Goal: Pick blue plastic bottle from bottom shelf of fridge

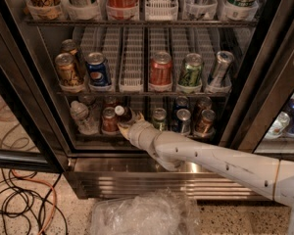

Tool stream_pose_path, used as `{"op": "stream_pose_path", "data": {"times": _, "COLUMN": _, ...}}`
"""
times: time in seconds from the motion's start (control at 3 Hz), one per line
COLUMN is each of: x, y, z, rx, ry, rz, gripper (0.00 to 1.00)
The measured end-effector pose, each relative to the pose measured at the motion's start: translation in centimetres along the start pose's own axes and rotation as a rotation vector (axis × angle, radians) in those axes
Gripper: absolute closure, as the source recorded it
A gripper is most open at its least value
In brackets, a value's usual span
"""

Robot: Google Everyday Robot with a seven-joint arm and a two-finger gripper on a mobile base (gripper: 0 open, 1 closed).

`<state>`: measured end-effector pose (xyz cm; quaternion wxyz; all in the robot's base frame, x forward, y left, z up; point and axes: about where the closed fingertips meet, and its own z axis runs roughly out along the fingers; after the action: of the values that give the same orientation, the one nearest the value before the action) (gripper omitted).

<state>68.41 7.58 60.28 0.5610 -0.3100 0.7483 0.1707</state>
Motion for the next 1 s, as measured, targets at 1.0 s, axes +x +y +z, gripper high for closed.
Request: {"op": "stream_pose_path", "data": {"times": 1.0, "x": 1.26, "y": -0.64, "z": -1.7, "rx": 0.049, "ry": 0.009, "rz": 0.006, "gripper": 1.0}}
